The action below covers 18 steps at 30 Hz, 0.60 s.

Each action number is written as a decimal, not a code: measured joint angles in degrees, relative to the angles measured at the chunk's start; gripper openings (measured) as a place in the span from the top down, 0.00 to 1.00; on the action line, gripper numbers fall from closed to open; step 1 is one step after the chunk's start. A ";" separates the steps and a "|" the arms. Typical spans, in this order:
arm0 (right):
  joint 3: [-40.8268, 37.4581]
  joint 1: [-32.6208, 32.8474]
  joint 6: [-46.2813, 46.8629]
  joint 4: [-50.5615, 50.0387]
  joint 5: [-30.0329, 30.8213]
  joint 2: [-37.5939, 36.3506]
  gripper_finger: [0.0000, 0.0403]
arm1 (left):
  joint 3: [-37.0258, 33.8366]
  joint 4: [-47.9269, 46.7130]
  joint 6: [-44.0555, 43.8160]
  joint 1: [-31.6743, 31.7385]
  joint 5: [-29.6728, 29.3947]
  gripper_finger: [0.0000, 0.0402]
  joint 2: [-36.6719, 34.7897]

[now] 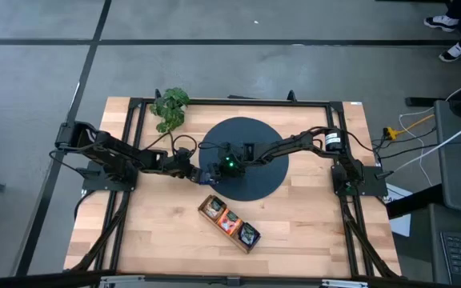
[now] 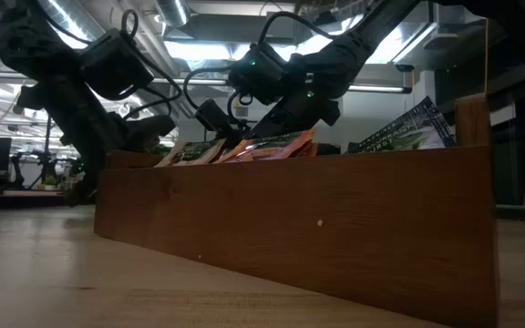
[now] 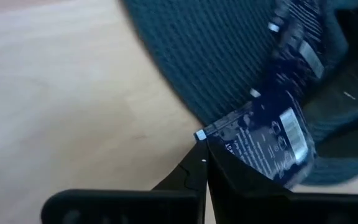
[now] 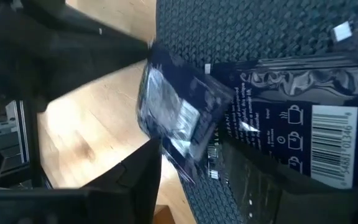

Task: Pick & Place Tea
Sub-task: Put the violet tea bag into the right section of the wooden organizer

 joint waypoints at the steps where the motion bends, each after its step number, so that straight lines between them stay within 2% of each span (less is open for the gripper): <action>1: 0.00 0.00 0.01 0.08 0.02 0.03 0.57 | -0.01 0.80 0.18 -0.03 0.75 0.99 0.07; 11: -0.07 0.00 -0.54 0.60 0.37 0.15 0.65 | 0.32 9.86 0.56 -0.09 4.20 0.99 6.03; 18: -0.13 0.00 -3.11 0.49 0.43 0.28 0.85 | -0.01 7.68 5.50 0.02 4.72 0.98 1.78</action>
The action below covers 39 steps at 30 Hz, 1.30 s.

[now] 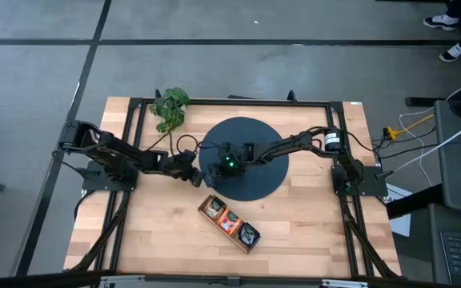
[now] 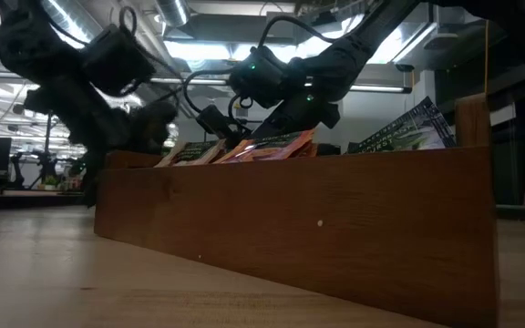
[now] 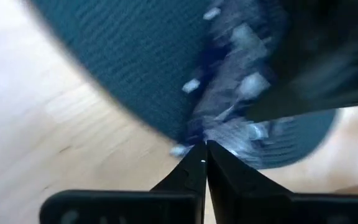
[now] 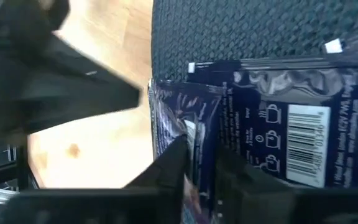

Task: Pick & Place Tea
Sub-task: Put the violet tea bag into the right section of the wooden organizer

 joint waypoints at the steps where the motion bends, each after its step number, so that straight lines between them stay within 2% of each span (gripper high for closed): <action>1: -0.02 0.00 -0.07 0.00 0.00 0.01 0.89 | 0.04 -0.02 0.72 0.00 -0.04 0.98 -1.13; 4: -0.04 0.00 -1.33 0.07 -0.02 0.01 0.95 | 0.09 -2.39 2.83 0.00 -0.20 0.98 -4.30; 10: -0.02 -0.06 -1.80 0.43 -0.09 0.00 0.92 | 0.09 -7.59 4.87 0.00 -0.40 0.98 -12.39; 18: -0.07 -0.26 -7.76 1.28 1.12 -4.58 0.95 | 0.13 -13.55 4.81 0.05 -0.70 0.98 -26.61; 25: -0.06 0.03 -17.35 -0.93 2.60 -12.01 0.95 | 0.13 -20.03 -2.48 3.55 1.37 0.98 -35.54; 30: -0.02 1.44 -32.39 -8.21 8.85 -18.31 0.95 | 0.17 -20.22 -7.75 8.82 8.28 0.98 -38.88; 34: -0.02 3.54 -46.70 -12.37 16.82 -23.10 0.95 | 0.17 -19.14 -8.65 13.54 16.06 0.97 -39.69; 36: -0.02 4.71 -52.43 -12.57 21.71 -24.94 0.95 | 0.19 -17.01 -9.50 15.49 18.68 0.94 -39.69; 39: -0.02 6.26 -61.13 -12.80 27.67 -27.26 0.95 | 0.20 -12.69 -14.10 17.81 19.64 0.87 -39.67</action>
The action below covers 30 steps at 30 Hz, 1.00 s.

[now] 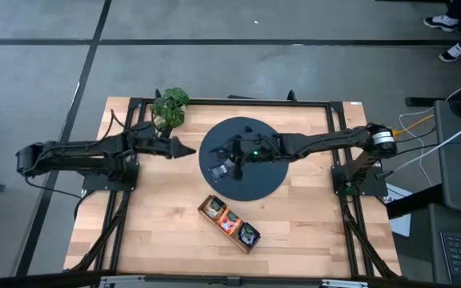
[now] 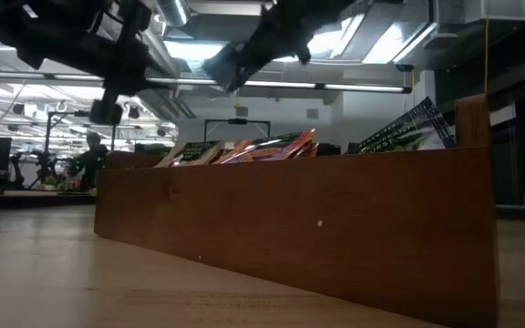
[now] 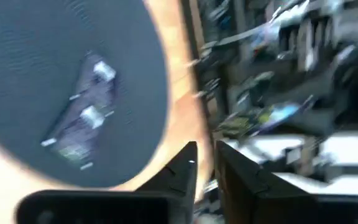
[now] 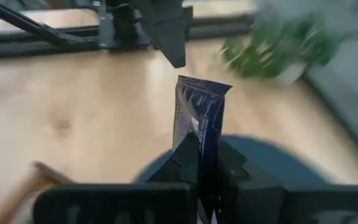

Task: Pick & Place Tea
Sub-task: Put the violet tea bag into the right section of the wooden organizer

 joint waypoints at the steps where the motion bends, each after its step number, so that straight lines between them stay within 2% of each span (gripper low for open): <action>1: 0.00 0.49 -2.82 0.00 2.03 -0.56 0.95 | 0.01 1.79 -2.31 0.77 -0.01 0.85 0.01; 9: 0.00 3.57 -27.22 4.29 15.83 -1.65 0.94 | 0.02 14.04 -24.96 4.48 -2.31 0.63 0.09; 14: 0.00 3.77 -40.47 11.65 19.35 -1.65 0.95 | 0.02 18.50 -33.98 4.06 -3.12 0.55 0.11; 20: 0.00 3.38 -49.55 21.88 19.23 -1.65 0.94 | 2.59 20.11 -35.19 1.92 -9.98 0.53 0.58; 25: 0.02 3.12 -53.21 27.54 19.13 -1.69 0.95 | 6.28 19.98 -35.04 0.78 -10.18 0.55 3.99; 30: 0.04 3.12 -54.45 27.85 17.39 -1.70 0.94 | 10.52 20.37 -33.60 0.04 -9.76 0.57 8.69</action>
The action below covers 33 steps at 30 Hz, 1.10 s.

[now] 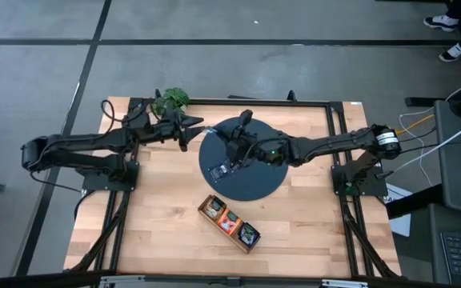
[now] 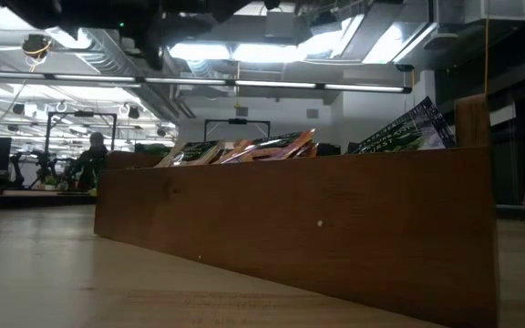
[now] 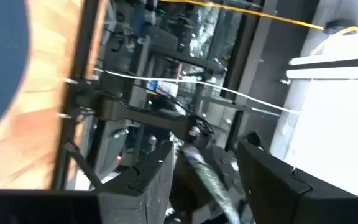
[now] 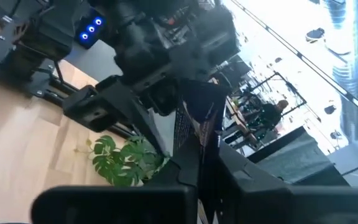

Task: Pick & Place Tea
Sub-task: Put the violet tea bag into the right section of the wooden organizer

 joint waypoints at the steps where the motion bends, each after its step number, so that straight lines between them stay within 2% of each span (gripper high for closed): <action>1: 0.00 -0.01 0.11 0.03 0.08 -0.01 0.93 | 0.70 0.89 0.10 0.07 0.49 0.57 0.74; 8: 0.02 -0.04 -0.28 0.95 0.16 -0.01 0.95 | 3.08 7.09 1.50 -0.54 1.10 0.58 3.16; 15: 0.02 0.00 -0.32 0.91 1.54 -0.01 0.92 | 3.41 7.22 2.44 -2.59 1.22 0.58 3.27; 20: 0.02 0.00 -3.50 0.81 2.98 -0.01 0.95 | 3.45 6.42 2.64 -2.80 2.85 0.58 3.25; 23: 0.02 0.00 -5.96 0.52 3.34 -0.01 0.95 | 3.46 5.32 2.75 -1.98 3.59 0.58 3.25; 28: 0.02 -0.07 -6.32 0.56 6.01 -0.01 0.92 | 3.52 1.24 4.56 1.79 8.41 0.58 3.20; 33: 0.02 -0.11 -6.13 0.45 6.59 -0.01 0.95 | 3.52 -0.05 4.02 4.81 10.04 0.58 3.20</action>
